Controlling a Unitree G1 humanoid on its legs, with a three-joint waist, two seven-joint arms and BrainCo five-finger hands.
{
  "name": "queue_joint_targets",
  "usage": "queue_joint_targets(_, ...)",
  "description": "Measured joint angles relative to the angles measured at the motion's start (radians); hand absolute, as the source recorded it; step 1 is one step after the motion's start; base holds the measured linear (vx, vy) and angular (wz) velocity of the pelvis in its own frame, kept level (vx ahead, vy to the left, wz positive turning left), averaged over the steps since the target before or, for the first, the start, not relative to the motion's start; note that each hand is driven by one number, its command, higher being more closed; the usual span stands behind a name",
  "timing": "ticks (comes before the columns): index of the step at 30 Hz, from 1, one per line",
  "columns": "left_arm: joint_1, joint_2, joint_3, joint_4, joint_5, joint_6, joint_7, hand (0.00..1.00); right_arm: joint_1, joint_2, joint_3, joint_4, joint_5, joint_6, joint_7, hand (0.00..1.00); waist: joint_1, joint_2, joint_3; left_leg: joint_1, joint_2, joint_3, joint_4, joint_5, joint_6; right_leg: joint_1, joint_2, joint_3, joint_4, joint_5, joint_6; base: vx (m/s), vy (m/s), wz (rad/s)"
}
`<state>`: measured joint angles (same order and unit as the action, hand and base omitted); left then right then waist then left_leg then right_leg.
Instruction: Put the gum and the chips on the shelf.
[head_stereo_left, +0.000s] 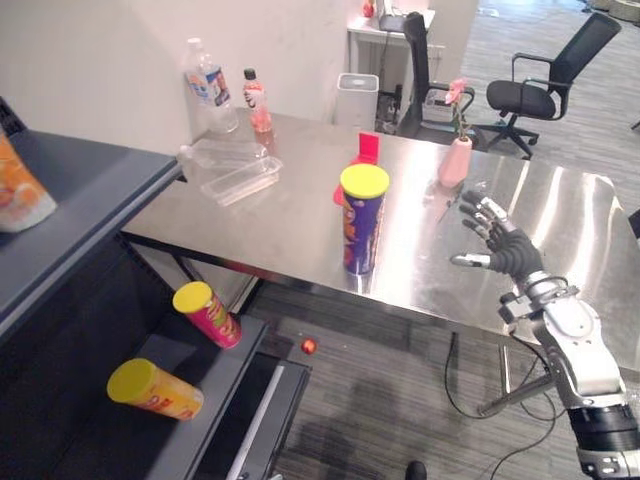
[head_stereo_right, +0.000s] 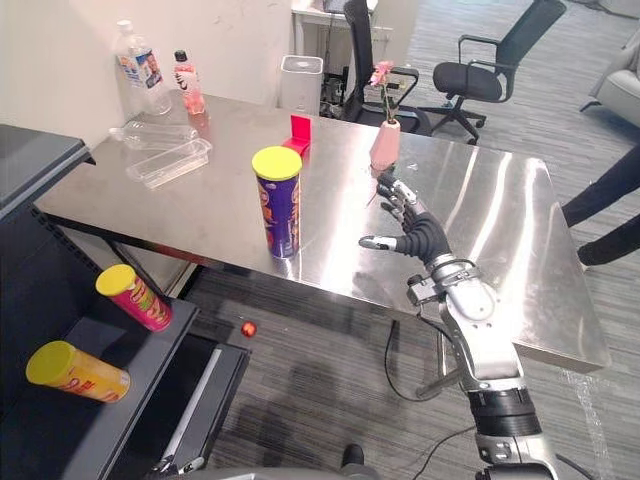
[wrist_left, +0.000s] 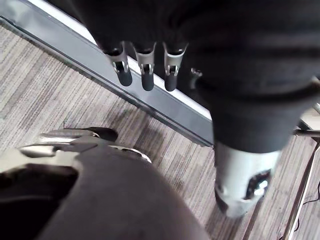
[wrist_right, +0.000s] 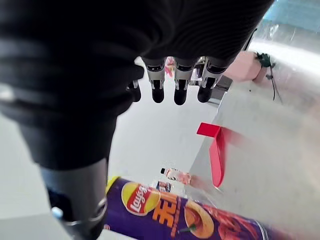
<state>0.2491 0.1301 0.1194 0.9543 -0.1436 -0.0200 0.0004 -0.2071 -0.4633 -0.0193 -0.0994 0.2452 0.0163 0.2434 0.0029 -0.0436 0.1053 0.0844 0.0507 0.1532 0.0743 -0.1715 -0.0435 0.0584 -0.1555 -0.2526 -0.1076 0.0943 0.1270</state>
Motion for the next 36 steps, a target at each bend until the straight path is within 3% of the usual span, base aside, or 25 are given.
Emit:
queue_joint_targets(11, 0.012, 0.006, -0.036, -0.014, -0.003, 0.003, 0.007, 0.00, -0.086, 0.002, 0.069, 0.112, -0.010, -0.001, -0.014, 0.00, 0.028, 0.008, 0.025, -0.013, -0.005, -0.027, -0.001, 0.014, -0.001, 0.001, -0.005, -0.026, 0.000, 0.001, 0.000, -0.03, -0.010, 0.06)
queue_joint_targets(36, 0.013, 0.010, -0.055, -0.039, -0.009, 0.007, 0.015, 0.00, -0.224, 0.040, 0.125, 0.278, -0.049, -0.004, -0.022, 0.00, 0.042, 0.015, 0.054, -0.024, -0.015, -0.081, -0.003, 0.031, 0.000, 0.021, -0.009, -0.076, 0.000, 0.001, 0.000, -0.02, -0.002, 0.06)
